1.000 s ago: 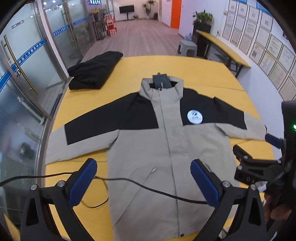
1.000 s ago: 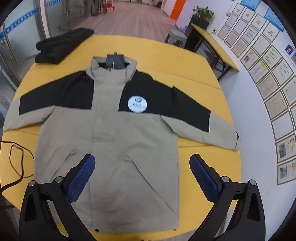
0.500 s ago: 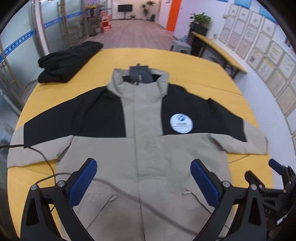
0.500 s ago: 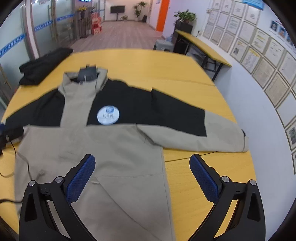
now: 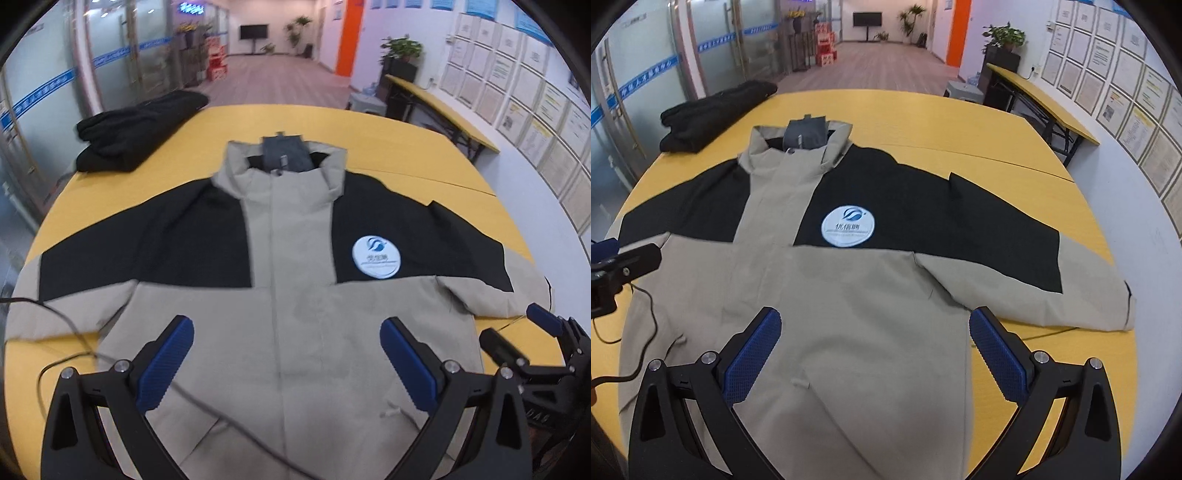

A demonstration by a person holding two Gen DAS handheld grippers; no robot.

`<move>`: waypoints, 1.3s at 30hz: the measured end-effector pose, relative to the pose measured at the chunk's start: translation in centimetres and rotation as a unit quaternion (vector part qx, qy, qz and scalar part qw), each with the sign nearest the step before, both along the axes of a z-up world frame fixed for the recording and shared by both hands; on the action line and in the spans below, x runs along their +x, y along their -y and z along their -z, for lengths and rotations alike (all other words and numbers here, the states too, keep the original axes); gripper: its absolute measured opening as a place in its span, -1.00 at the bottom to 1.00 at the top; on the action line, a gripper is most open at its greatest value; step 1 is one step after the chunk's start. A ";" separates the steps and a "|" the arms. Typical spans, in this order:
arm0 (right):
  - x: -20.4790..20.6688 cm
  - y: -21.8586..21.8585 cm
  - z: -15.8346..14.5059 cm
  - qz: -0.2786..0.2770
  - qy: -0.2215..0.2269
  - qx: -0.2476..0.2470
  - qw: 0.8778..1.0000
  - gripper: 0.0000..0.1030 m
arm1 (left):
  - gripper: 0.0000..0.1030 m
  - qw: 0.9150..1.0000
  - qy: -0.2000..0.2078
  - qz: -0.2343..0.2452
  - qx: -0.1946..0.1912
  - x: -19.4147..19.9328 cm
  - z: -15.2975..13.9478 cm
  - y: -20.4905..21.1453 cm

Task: Fold clothes
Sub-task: 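Grasp the sleeve cuff with the right gripper and lift it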

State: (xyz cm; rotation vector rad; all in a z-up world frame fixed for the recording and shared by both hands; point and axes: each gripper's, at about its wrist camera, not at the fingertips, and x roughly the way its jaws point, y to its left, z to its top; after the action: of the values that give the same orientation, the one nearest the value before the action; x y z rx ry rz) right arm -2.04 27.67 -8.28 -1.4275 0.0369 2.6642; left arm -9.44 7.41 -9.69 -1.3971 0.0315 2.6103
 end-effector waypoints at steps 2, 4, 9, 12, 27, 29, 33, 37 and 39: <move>-0.4 -2.5 1.0 0.027 -0.029 -0.019 0.999 0.99 | 1.00 0.999 -0.016 0.051 0.003 -1.6 1.4 -2.8; 0.1 -5.9 1.9 0.058 -0.055 -0.017 0.997 0.99 | 1.00 0.993 -0.037 0.111 0.003 -3.4 2.7 -6.3; 3.8 -18.7 5.3 0.148 -0.087 0.012 0.985 1.00 | 1.00 0.970 -0.070 0.230 0.042 -7.2 5.5 -15.6; 6.2 -26.6 7.3 0.205 -0.086 0.035 0.974 1.00 | 1.00 0.960 -0.083 0.260 0.058 -8.9 7.5 -20.1; 9.3 -45.8 11.5 0.345 -0.052 -0.014 0.937 0.62 | 1.00 0.937 -0.049 0.345 0.021 -9.0 13.0 -30.4; 9.2 -46.2 11.2 0.351 -0.052 -0.006 0.935 0.30 | 1.00 0.937 -0.042 0.347 0.005 -8.9 13.4 -30.8; 9.3 -46.9 11.0 0.374 -0.059 -0.021 0.925 -0.62 | 1.00 0.937 -0.035 0.347 -0.011 -8.7 13.6 -31.5; 11.5 -47.5 9.9 0.391 -0.105 -0.068 0.912 -0.88 | 1.00 0.936 -0.045 0.349 -0.017 -8.0 13.3 -31.6; 13.4 -47.0 8.5 0.400 -0.137 -0.071 0.903 -0.93 | 1.00 0.932 -0.056 0.357 -0.006 -7.6 12.8 -31.6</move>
State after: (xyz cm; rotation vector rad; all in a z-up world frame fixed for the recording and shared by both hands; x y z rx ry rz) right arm 11.34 74.65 -16.75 -0.7812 0.6939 2.1426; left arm -17.01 39.03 -22.46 -0.9780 0.4777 2.0619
